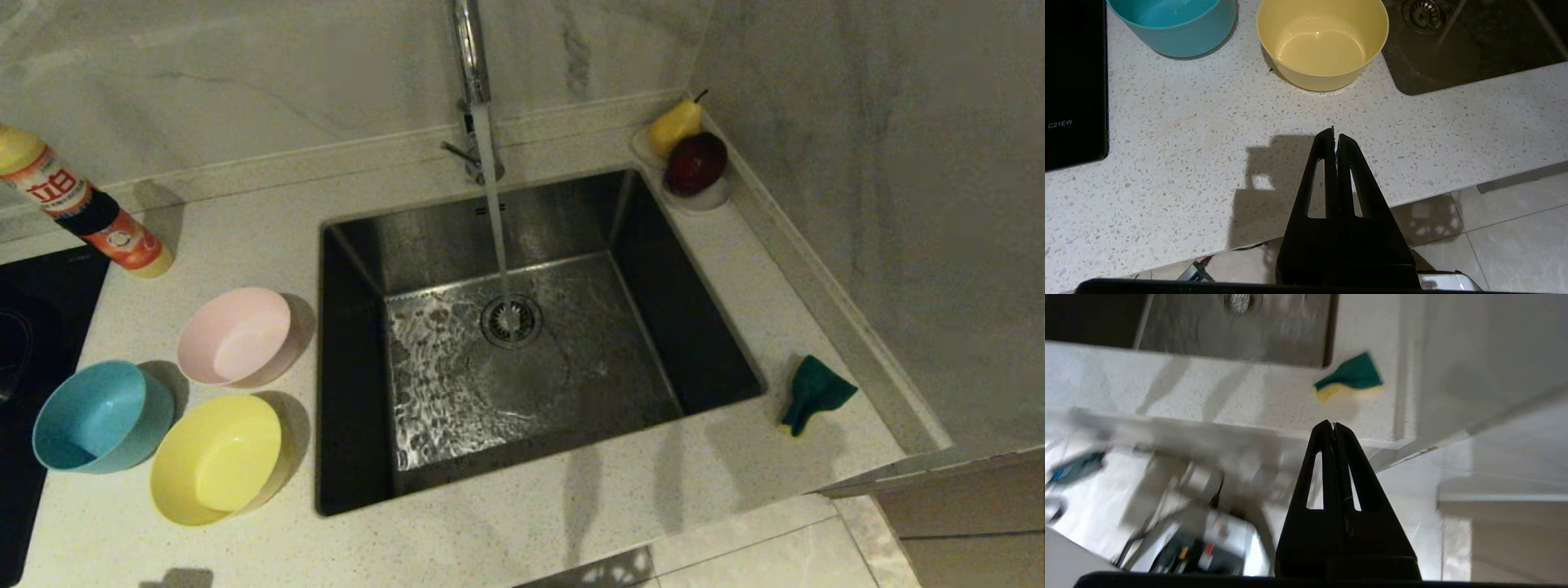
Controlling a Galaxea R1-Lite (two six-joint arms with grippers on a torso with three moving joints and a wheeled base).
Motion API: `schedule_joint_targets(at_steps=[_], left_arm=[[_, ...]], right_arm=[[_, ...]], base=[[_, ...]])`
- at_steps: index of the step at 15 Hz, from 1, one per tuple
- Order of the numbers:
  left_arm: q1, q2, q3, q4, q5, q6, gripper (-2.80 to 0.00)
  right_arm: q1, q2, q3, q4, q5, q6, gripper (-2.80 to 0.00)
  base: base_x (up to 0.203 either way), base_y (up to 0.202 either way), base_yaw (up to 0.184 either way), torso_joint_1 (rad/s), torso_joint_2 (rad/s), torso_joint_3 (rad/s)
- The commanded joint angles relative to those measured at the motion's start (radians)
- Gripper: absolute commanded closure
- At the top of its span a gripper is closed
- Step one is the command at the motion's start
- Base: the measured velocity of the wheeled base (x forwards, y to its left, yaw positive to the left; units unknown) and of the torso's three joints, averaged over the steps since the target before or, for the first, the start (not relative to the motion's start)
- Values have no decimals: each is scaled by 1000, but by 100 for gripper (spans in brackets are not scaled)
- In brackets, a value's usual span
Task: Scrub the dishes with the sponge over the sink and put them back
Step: Pick up a bowl and the sponge
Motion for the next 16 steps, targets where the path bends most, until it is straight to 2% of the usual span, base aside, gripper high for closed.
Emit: schedule_joint_targets(at_steps=[1, 4, 6, 7, 10, 13, 16], left_arm=[[0, 3, 0, 0, 0, 0, 0], [-1, 3, 0, 0, 0, 0, 0], [-1, 3, 0, 0, 0, 0, 0], [-1, 3, 0, 0, 0, 0, 0], [-1, 3, 0, 0, 0, 0, 0], [0, 3, 0, 0, 0, 0, 0], [0, 3, 0, 0, 0, 0, 0]], right_arm=[[6, 276, -34, -4, 7, -17, 0], [15, 492, -59, -81, -8, -18, 0], [65, 581, -73, -112, -65, -6, 0], [102, 612, -75, -118, -110, 13, -280], [150, 679, -78, -142, -168, 68, -280], [151, 728, -58, -175, -171, 83, -280], [150, 778, -51, -213, -172, 149, -280]], base=[[0, 0, 0, 0, 0, 0], [0, 0, 0, 0, 0, 0], [0, 0, 0, 0, 0, 0], [0, 0, 0, 0, 0, 0], [0, 0, 0, 0, 0, 0], [0, 0, 0, 0, 0, 0], [0, 0, 0, 0, 0, 0]])
